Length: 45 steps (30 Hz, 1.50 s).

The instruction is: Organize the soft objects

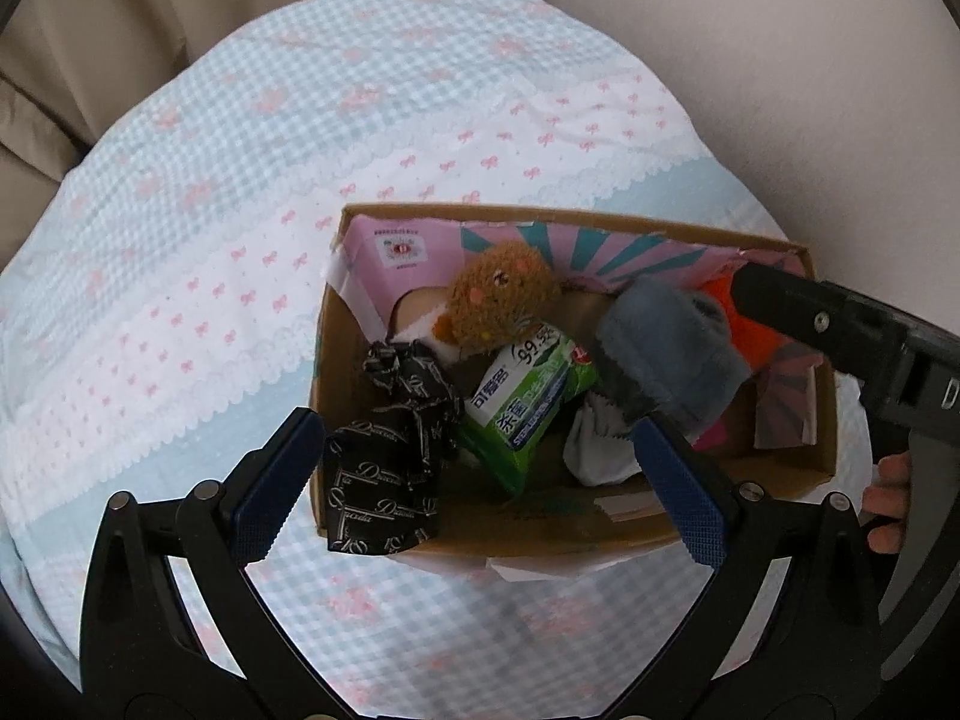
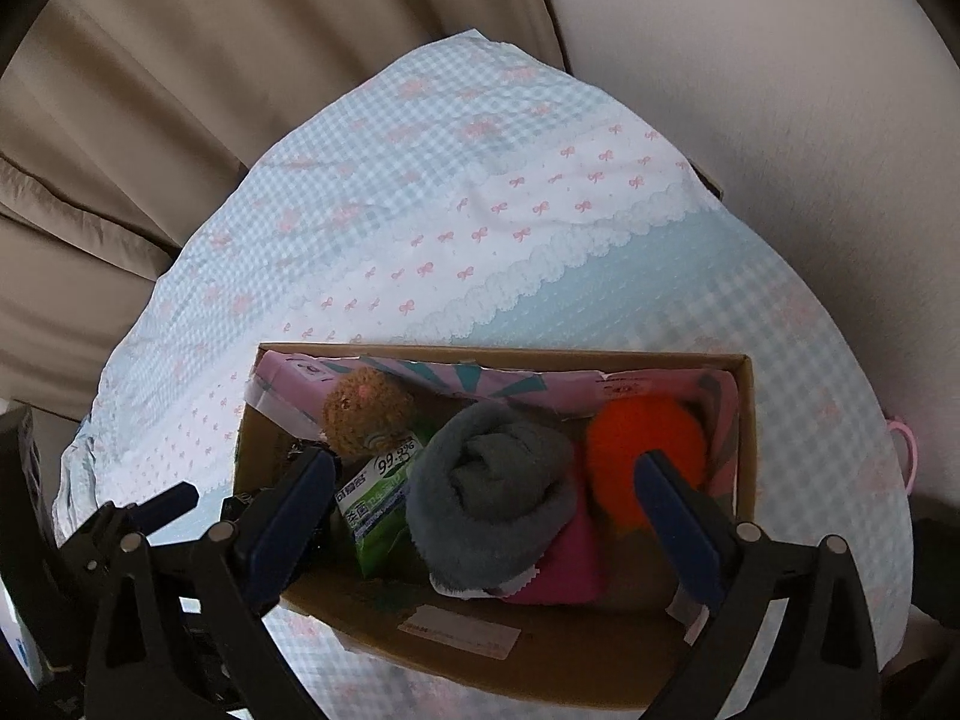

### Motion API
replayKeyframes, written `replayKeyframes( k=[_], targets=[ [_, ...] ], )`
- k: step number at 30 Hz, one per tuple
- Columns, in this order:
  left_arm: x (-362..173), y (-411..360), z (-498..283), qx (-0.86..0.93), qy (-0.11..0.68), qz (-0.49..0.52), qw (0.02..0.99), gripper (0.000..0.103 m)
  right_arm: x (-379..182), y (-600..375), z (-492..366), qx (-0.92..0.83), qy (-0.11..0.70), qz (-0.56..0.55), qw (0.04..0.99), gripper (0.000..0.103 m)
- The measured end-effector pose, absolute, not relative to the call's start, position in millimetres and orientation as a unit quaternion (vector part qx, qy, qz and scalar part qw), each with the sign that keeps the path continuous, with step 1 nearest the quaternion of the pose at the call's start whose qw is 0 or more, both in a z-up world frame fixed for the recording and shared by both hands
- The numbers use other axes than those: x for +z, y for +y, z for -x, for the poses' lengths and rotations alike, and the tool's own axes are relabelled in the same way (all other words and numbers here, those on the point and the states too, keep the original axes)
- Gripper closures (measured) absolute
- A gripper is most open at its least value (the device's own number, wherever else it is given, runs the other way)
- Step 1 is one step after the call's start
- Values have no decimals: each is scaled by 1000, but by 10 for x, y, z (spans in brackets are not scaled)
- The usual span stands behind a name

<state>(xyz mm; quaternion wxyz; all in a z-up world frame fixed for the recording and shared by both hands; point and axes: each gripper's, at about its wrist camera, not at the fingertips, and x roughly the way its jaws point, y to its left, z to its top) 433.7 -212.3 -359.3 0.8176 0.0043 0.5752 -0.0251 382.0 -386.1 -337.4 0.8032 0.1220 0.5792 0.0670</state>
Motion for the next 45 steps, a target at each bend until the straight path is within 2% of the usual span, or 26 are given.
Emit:
replayKeyframes(
  k=[6,12,22,31,37,45],
  targets=[
    [-3313,-2112,-4259,-31,559,-1,828,0,-3148,-3841,-3720,63,564,-115,815,3],
    [-2820,-2035,-4038,-41,530,2,847,0,-2678,-3757,-3535,48,538,-95,836,3],
    [-1776,-1655,-3328,-64,456,-14,888,0,-1506,-3339,-2865,8,465,-63,883,3],
    [-727,-1114,-2428,-66,338,-8,939,0,-528,-2800,-2027,-21,375,-29,926,3],
    [-367,-824,-1956,-61,278,-4,959,0,-121,-2601,-1511,-37,312,-28,949,3],
    [-142,-754,-1534,-68,227,-10,971,0,66,-2469,-1061,-57,255,-20,965,3]
  ],
)
